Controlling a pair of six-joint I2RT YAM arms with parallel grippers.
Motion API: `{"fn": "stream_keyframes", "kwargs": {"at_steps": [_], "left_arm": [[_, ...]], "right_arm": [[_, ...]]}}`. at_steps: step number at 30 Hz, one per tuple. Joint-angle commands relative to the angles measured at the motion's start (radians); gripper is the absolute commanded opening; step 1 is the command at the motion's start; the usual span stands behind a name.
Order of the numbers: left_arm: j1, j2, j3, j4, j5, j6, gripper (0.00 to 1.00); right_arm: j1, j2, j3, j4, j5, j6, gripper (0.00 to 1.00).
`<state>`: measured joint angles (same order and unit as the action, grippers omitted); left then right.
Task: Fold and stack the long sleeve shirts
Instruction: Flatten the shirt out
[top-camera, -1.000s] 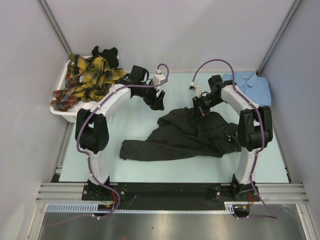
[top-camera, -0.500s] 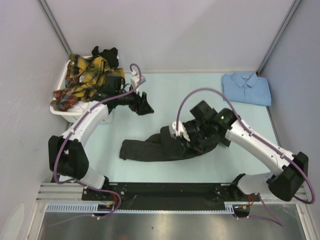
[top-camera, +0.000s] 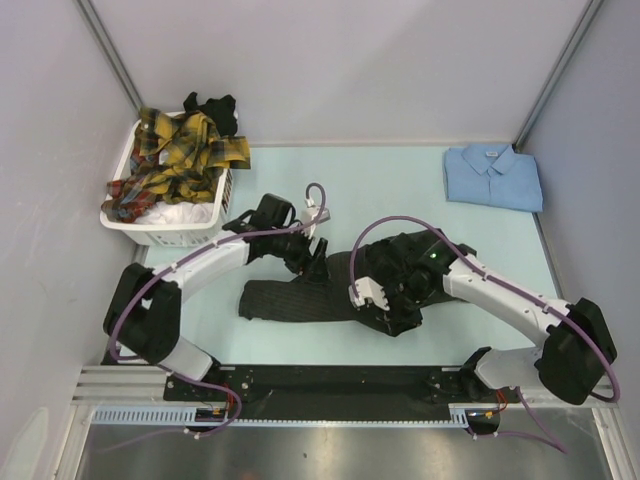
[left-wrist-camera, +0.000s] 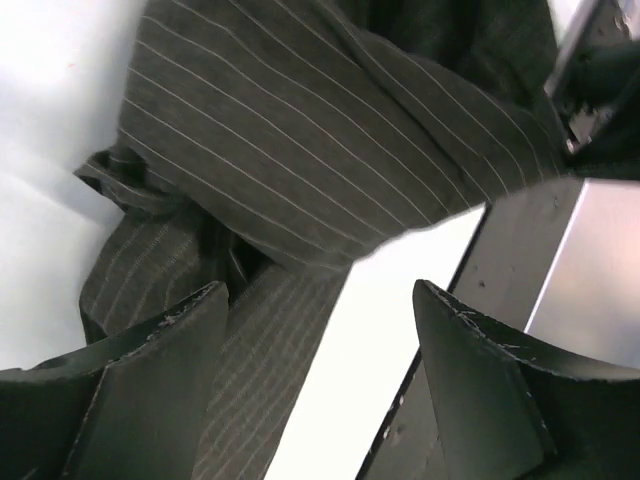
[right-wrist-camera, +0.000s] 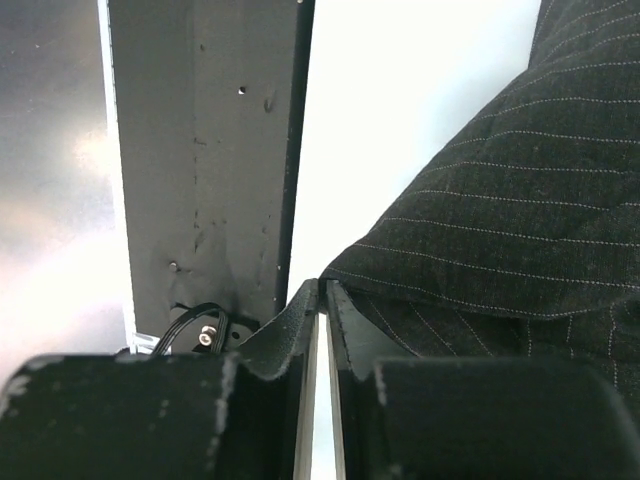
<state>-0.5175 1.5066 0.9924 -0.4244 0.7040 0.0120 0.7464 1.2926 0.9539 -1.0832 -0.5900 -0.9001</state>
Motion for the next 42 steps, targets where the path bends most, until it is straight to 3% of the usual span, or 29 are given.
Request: {"fn": "stream_keyframes", "kwargs": {"at_steps": [1,3,5,8,9,11,12,14,15,16,19,23,24,26,30,35,42], "left_arm": [[-0.030,0.098,0.077,0.075,-0.067,-0.145,0.80],[-0.033,0.144,0.103,0.078,-0.069,-0.174,0.79],[-0.035,0.206,0.141,0.078,-0.032,-0.201,0.72],[-0.035,0.233,0.204,0.055,0.024,-0.182,0.49],[-0.036,0.222,0.221,0.047,0.031,-0.138,0.33],[-0.035,0.163,0.264,0.015,0.063,-0.068,0.19],[-0.035,0.146,0.282,-0.006,0.145,0.050,0.10],[-0.038,0.103,0.350,-0.101,0.257,0.171,0.04],[-0.038,0.072,0.374,-0.150,0.360,0.319,0.00],[-0.041,0.049,0.412,-0.207,0.388,0.404,0.00],[-0.062,-0.049,0.369,-0.375,0.410,0.725,0.00],[-0.079,-0.146,0.247,-0.458,0.390,1.021,0.00],[-0.097,-0.157,0.235,-0.462,0.375,1.096,0.01],[-0.118,-0.169,0.219,-0.467,0.333,1.141,0.02],[-0.134,-0.157,0.210,-0.471,0.285,1.180,0.03],[-0.141,-0.181,0.169,-0.456,0.239,1.229,0.02],[-0.173,-0.241,0.164,-0.422,0.164,1.303,0.03]], "right_arm": [[0.016,-0.036,-0.012,0.035,-0.002,-0.017,0.15],[0.021,-0.041,-0.012,0.048,0.008,-0.016,0.19],[0.013,-0.061,-0.007,0.063,0.021,0.012,0.32],[-0.048,-0.079,0.017,0.092,0.019,0.070,0.47],[-0.120,-0.081,0.044,0.095,0.001,0.088,0.48],[-0.217,-0.073,0.080,0.104,-0.042,0.154,0.57],[-0.334,-0.049,0.101,0.106,-0.098,0.180,0.61],[-0.441,-0.012,0.179,0.118,-0.160,0.267,0.66],[-0.485,0.031,0.207,0.124,-0.224,0.301,0.66],[-0.571,0.062,0.257,0.134,-0.255,0.346,0.67],[-0.674,0.161,0.305,0.196,-0.367,0.512,0.71],[-0.708,0.263,0.353,0.380,-0.520,0.751,0.96],[-0.703,0.275,0.352,0.425,-0.542,0.801,0.98],[-0.671,0.316,0.345,0.542,-0.589,0.956,0.99],[-0.572,0.375,0.358,0.556,-0.668,1.014,0.98],[-0.467,0.415,0.306,0.493,-0.633,0.945,0.96],[-0.420,0.540,0.301,0.388,-0.665,0.868,0.90]]}}
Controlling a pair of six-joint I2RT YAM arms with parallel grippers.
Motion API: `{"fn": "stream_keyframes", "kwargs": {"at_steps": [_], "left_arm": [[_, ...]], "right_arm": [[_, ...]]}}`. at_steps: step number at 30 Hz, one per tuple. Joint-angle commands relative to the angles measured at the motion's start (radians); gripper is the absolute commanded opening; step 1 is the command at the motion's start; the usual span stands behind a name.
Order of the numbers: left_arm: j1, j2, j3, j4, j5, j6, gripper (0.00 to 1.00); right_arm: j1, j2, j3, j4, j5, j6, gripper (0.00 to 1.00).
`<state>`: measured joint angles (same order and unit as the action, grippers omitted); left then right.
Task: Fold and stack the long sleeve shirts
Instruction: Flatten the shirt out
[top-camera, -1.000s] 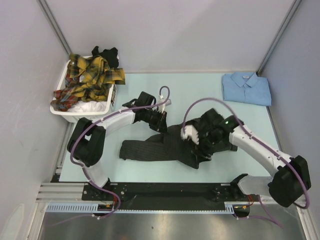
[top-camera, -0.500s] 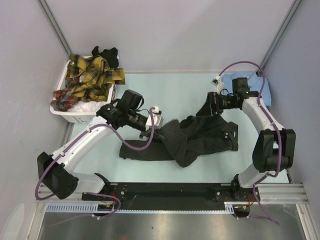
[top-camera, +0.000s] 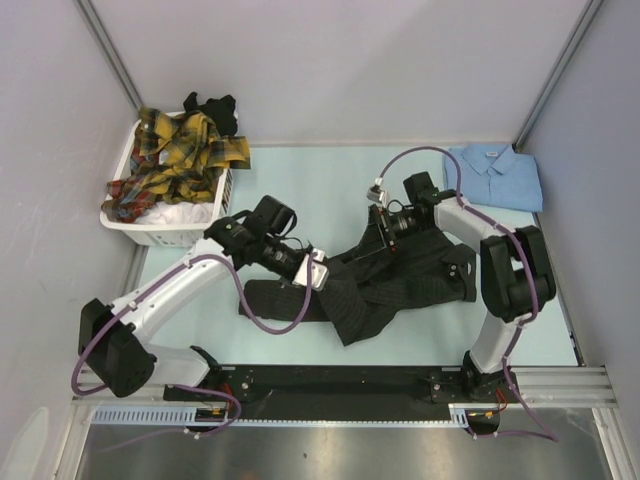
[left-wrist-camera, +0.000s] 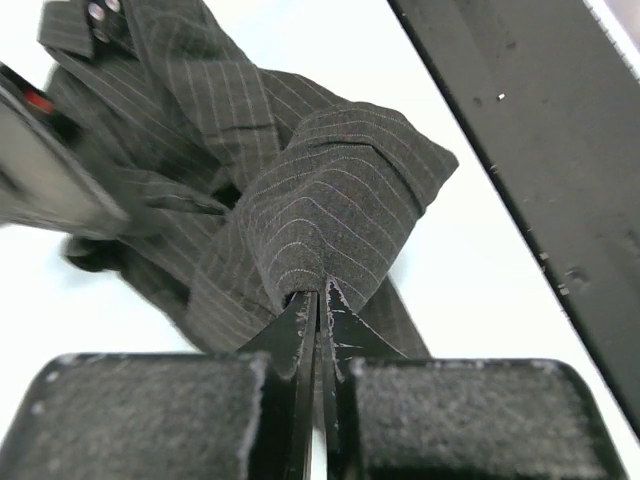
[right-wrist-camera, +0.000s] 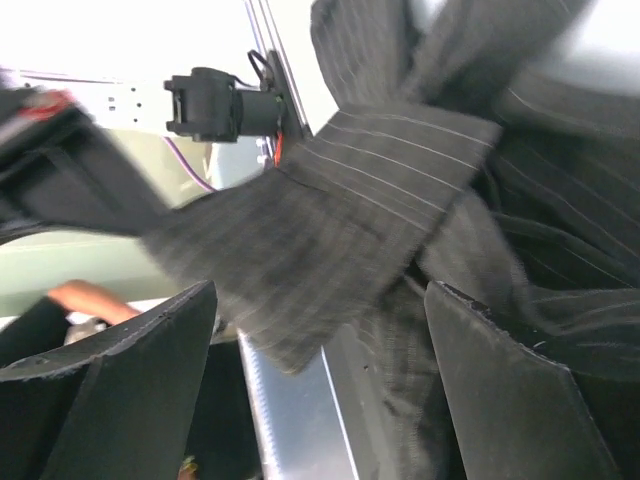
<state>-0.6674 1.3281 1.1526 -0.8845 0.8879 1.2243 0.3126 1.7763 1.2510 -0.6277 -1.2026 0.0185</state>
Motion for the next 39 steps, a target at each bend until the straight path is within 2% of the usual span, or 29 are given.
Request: {"fn": "stream_keyframes", "kwargs": {"at_steps": [1,6,8,11,12,14,15,16,17,19,20,21,22,23,24,25,26,27,28,29,31,32,33,34,36,37,39], "left_arm": [[-0.023,-0.076,0.007,0.067,-0.035,0.081,0.03],[-0.032,-0.076,0.042,0.105,-0.069,0.061,0.03],[-0.032,-0.073,0.044,0.108,-0.084,0.060,0.03],[-0.031,-0.085,0.015,0.128,-0.121,0.060,0.03],[-0.031,-0.092,0.000,0.142,-0.127,0.049,0.03],[-0.029,-0.115,-0.050,0.199,-0.151,0.028,0.02],[-0.024,-0.121,-0.065,0.225,-0.159,-0.015,0.02],[-0.017,-0.125,-0.094,0.276,-0.164,-0.043,0.03],[0.004,-0.127,-0.103,0.300,-0.168,-0.104,0.09],[0.034,-0.130,-0.123,0.367,-0.178,-0.178,0.14],[0.073,-0.130,-0.131,0.396,-0.184,-0.291,0.26],[0.093,-0.127,-0.145,0.491,-0.228,-0.372,0.31],[0.112,-0.118,-0.146,0.531,-0.271,-0.455,0.35],[0.152,-0.104,-0.142,0.567,-0.315,-0.623,0.46],[0.173,-0.078,-0.114,0.608,-0.383,-0.704,0.52],[0.195,-0.061,-0.096,0.627,-0.417,-0.788,0.59],[0.234,-0.044,-0.070,0.633,-0.435,-0.928,0.66],[0.252,-0.029,-0.003,0.633,-0.443,-0.984,0.70],[0.262,0.002,0.036,0.631,-0.438,-1.029,0.76],[0.267,0.012,0.074,0.630,-0.431,-1.092,0.85],[0.266,0.042,0.174,0.644,-0.361,-1.144,0.95],[0.261,0.049,0.200,0.657,-0.350,-1.201,0.99],[0.252,0.059,0.246,0.674,-0.349,-1.217,0.99],[0.238,0.066,0.269,0.677,-0.356,-1.218,1.00],[0.181,0.086,0.320,0.694,-0.394,-1.186,0.99],[0.163,0.091,0.326,0.712,-0.402,-1.172,0.99],[0.129,0.095,0.315,0.810,-0.406,-1.175,1.00]], "right_arm": [[0.026,0.066,0.013,-0.076,-0.055,-0.057,0.90],[0.106,0.094,0.082,-0.125,-0.127,-0.081,0.90],[0.120,0.104,0.116,-0.192,-0.187,-0.123,0.88],[0.112,0.100,0.192,-0.298,-0.257,-0.185,0.65],[0.106,0.097,0.214,-0.325,-0.265,-0.201,0.40],[0.095,0.087,0.266,-0.407,-0.285,-0.257,0.11],[0.082,0.074,0.277,-0.420,-0.288,-0.259,0.00],[0.071,0.061,0.287,-0.423,-0.287,-0.259,0.00],[0.057,0.049,0.291,-0.422,-0.266,-0.259,0.00],[-0.003,0.017,0.295,-0.400,-0.232,-0.249,0.00],[-0.024,0.006,0.295,-0.383,-0.215,-0.235,0.00],[-0.074,-0.032,0.288,-0.347,-0.197,-0.154,0.00],[-0.102,-0.060,0.242,-0.153,-0.139,-0.062,0.00],[-0.140,-0.102,0.187,0.014,-0.093,0.095,0.00],[-0.179,-0.150,0.129,0.210,-0.031,0.402,0.00],[-0.260,-0.246,0.073,0.581,0.127,0.549,0.00],[-0.288,-0.280,-0.002,0.705,0.208,0.633,0.00],[-0.297,-0.307,0.001,0.742,0.292,0.667,0.00],[-0.278,-0.330,0.030,0.697,0.413,0.641,0.00],[-0.258,-0.334,0.095,0.651,0.460,0.615,0.00],[-0.204,-0.350,0.145,0.558,0.585,0.569,0.00],[-0.140,-0.359,0.159,0.543,0.631,0.551,0.00],[-0.104,-0.370,0.186,0.527,0.690,0.529,0.00],[-0.069,-0.382,0.194,0.502,0.824,0.479,0.00],[0.073,-0.420,0.215,0.493,0.996,0.424,0.00],[0.130,-0.431,0.218,0.497,1.179,0.399,0.00],[0.254,-0.454,0.223,0.520,1.288,0.310,0.00]]}}
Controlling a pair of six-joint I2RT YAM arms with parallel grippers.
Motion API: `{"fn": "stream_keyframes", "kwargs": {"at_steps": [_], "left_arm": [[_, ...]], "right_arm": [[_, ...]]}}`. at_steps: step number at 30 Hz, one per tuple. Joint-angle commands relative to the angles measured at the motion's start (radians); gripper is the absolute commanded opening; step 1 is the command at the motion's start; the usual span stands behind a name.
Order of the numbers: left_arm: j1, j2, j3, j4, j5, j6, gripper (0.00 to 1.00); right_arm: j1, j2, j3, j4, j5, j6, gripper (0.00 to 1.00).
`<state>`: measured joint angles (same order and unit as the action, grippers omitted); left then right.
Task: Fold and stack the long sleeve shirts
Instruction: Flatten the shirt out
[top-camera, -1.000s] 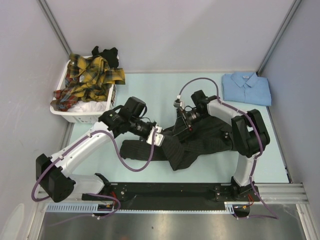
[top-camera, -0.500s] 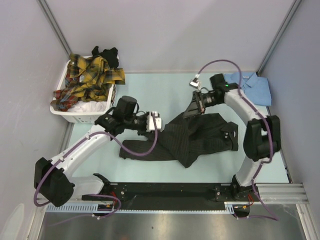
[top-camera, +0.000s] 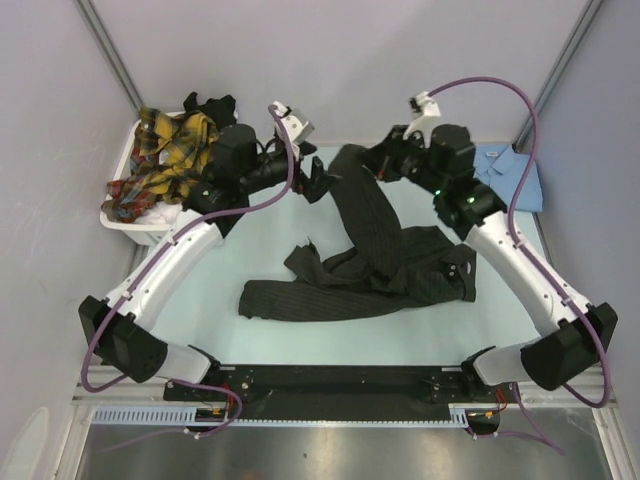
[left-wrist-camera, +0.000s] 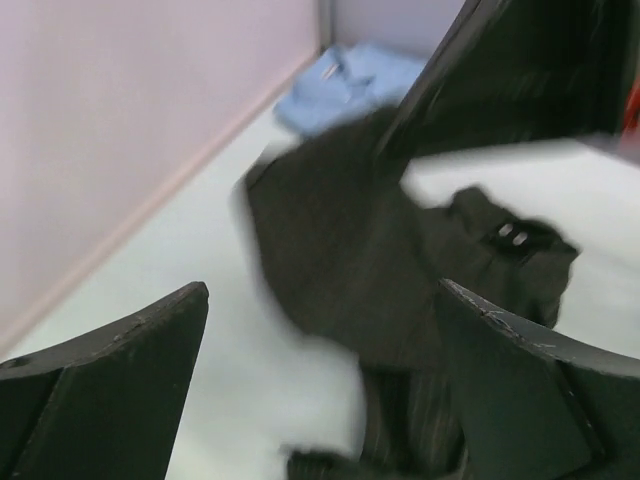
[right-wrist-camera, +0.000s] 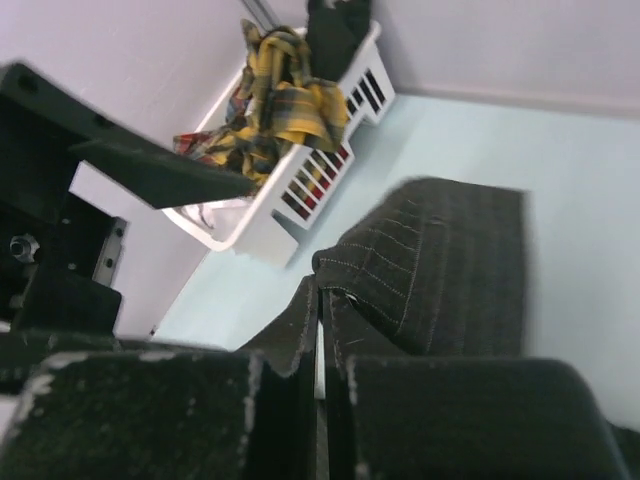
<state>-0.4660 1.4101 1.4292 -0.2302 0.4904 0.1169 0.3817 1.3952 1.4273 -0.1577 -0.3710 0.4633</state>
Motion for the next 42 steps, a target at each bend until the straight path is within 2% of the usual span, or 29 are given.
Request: {"fn": "stream_keyframes", "kwargs": {"at_steps": [1,6,9,12,13,15,16,18,19,20,21,22,23,24,26,27,28,30,31,33,34,35,37,38,41,42], "left_arm": [[-0.080,0.016,0.034,0.184,-0.007,-0.072,0.99],[-0.126,0.059,0.040,0.221,-0.051,-0.091,1.00],[-0.132,0.056,0.025,0.227,-0.074,-0.109,0.99],[-0.134,0.058,0.022,0.276,-0.095,-0.146,0.88],[-0.132,0.062,0.025,0.281,-0.092,-0.157,0.73],[-0.122,0.067,0.022,0.308,-0.023,-0.180,0.50],[-0.094,0.073,0.016,0.324,0.000,-0.225,0.27],[-0.051,0.084,-0.009,0.386,0.060,-0.290,0.08],[-0.002,0.095,-0.013,0.408,0.124,-0.348,0.05],[0.024,0.117,-0.016,0.458,0.157,-0.373,0.04],[0.048,0.137,-0.016,0.494,0.190,-0.394,0.03],[0.090,0.156,-0.009,0.535,0.309,-0.422,0.02],[0.104,0.194,-0.003,0.636,0.354,-0.434,0.03],[0.115,0.211,0.016,0.682,0.385,-0.448,0.03],[0.125,0.268,0.084,0.732,0.428,-0.482,0.03],[0.125,0.288,0.117,0.721,0.445,-0.488,0.02],[0.119,0.308,0.147,0.723,0.457,-0.502,0.01],[0.113,0.335,0.190,0.742,0.476,-0.511,0.00],[0.104,0.343,0.189,0.785,0.494,-0.551,0.01],[0.099,0.383,0.192,0.957,0.571,-0.626,0.02],[0.096,0.392,0.194,1.015,0.592,-0.708,0.04],[0.095,0.401,0.198,1.082,0.602,-0.729,0.05],[0.084,0.386,0.203,1.042,0.588,-0.676,0.04],[0.079,0.377,0.198,0.999,0.576,-0.646,0.03],[0.064,0.346,0.200,0.922,0.518,-0.580,0.00],[0.061,0.342,0.200,0.908,0.507,-0.573,0.00]], "right_arm": [[0.218,-0.079,0.033,0.091,0.527,-0.162,0.00],[0.348,-0.136,-0.025,0.243,0.569,-0.310,0.00],[0.365,-0.145,-0.024,0.262,0.595,-0.348,0.00],[0.407,-0.151,-0.041,0.288,0.592,-0.403,0.00],[0.424,-0.154,-0.045,0.291,0.589,-0.414,0.00],[0.430,-0.160,-0.073,0.291,0.560,-0.460,0.11],[0.424,-0.174,-0.080,0.284,0.560,-0.497,0.16],[0.392,-0.189,-0.094,0.229,0.522,-0.520,0.24],[0.358,-0.199,-0.088,0.187,0.485,-0.525,0.28],[0.279,-0.217,-0.077,0.126,0.421,-0.532,0.42],[0.216,-0.229,-0.074,0.034,0.247,-0.540,0.52],[0.159,-0.243,-0.082,-0.006,0.154,-0.558,0.62],[0.037,-0.277,-0.094,-0.038,0.061,-0.575,0.72],[-0.011,-0.291,-0.132,-0.099,-0.094,-0.595,0.76],[-0.093,-0.311,-0.160,-0.196,-0.188,-0.709,0.86],[-0.162,-0.311,-0.172,-0.307,-0.269,-0.750,0.89],[-0.205,-0.312,-0.212,-0.344,-0.304,-0.782,0.91],[-0.301,-0.292,-0.251,-0.425,-0.414,-0.839,0.89],[-0.322,-0.283,-0.292,-0.434,-0.439,-0.842,0.84],[-0.355,-0.225,-0.318,-0.440,-0.540,-0.856,0.76],[-0.356,-0.202,-0.321,-0.448,-0.557,-0.867,0.73],[-0.356,-0.174,-0.315,-0.454,-0.568,-0.876,0.70],[-0.336,-0.128,-0.318,-0.412,-0.524,-0.821,0.66],[-0.325,-0.127,-0.336,-0.389,-0.505,-0.802,0.58],[-0.222,-0.189,-0.415,-0.234,-0.311,-0.672,0.47],[-0.189,-0.211,-0.470,-0.157,-0.231,-0.646,0.47]]}}
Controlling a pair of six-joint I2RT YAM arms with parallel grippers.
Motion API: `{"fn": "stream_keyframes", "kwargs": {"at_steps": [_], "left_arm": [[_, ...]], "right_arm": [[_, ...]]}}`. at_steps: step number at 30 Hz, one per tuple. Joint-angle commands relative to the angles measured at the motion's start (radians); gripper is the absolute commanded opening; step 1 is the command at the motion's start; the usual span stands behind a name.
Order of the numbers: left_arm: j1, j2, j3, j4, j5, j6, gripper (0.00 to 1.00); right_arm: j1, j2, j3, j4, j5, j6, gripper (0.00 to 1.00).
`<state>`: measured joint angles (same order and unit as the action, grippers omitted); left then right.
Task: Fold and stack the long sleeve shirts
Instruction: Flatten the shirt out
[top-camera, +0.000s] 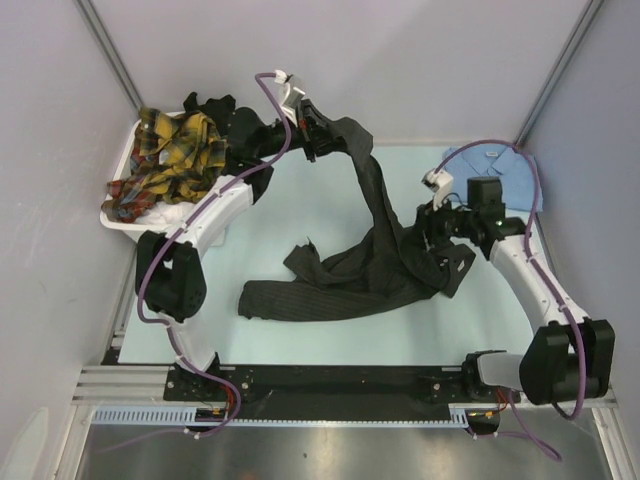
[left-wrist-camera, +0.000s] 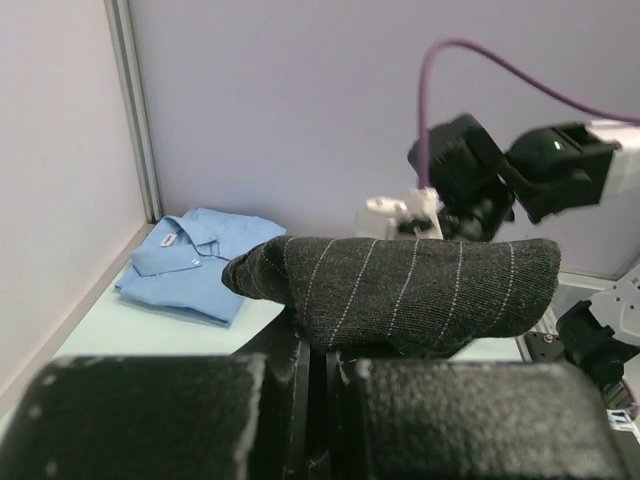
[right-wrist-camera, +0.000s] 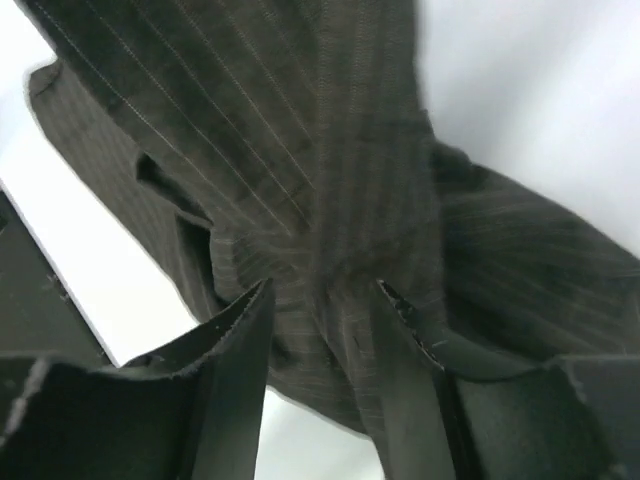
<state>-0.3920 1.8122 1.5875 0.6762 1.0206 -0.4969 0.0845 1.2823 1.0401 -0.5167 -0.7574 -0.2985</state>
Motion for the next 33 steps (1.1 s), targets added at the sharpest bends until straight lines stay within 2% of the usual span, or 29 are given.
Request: {"fn": "stream_keyframes", "kwargs": {"at_steps": [1,5,8,11,13,17,20,24,27,33], "left_arm": [[-0.018,-0.068,0.040,-0.007,-0.042,0.053,0.00],[-0.028,-0.091,0.035,-0.061,-0.063,0.101,0.00],[-0.031,-0.094,0.034,-0.066,-0.068,0.104,0.00],[-0.031,-0.105,0.025,-0.082,-0.067,0.115,0.00],[-0.031,-0.113,0.017,-0.087,-0.065,0.123,0.00],[-0.031,-0.119,0.019,-0.106,-0.065,0.139,0.00],[-0.034,-0.116,0.020,-0.107,-0.067,0.139,0.00],[-0.044,-0.116,0.017,-0.116,-0.073,0.147,0.00],[-0.047,-0.114,0.019,-0.133,-0.076,0.153,0.00],[-0.048,-0.120,0.016,-0.145,-0.080,0.155,0.00]], "right_arm": [[0.138,-0.127,-0.100,0.227,0.188,0.142,0.52],[0.303,-0.146,-0.135,0.276,0.419,0.182,0.54],[0.334,-0.136,-0.155,0.323,0.564,0.190,0.51],[0.333,-0.127,-0.150,0.339,0.612,0.187,0.48],[0.316,-0.133,-0.150,0.340,0.593,0.182,0.47],[0.250,-0.169,-0.155,0.316,0.437,0.174,0.47],[0.225,-0.173,-0.146,0.297,0.415,0.168,0.49],[0.228,-0.130,-0.115,0.326,0.411,0.228,0.49],[0.245,-0.118,-0.103,0.356,0.406,0.236,0.53],[0.284,-0.094,-0.114,0.389,0.512,0.246,0.56]]}}
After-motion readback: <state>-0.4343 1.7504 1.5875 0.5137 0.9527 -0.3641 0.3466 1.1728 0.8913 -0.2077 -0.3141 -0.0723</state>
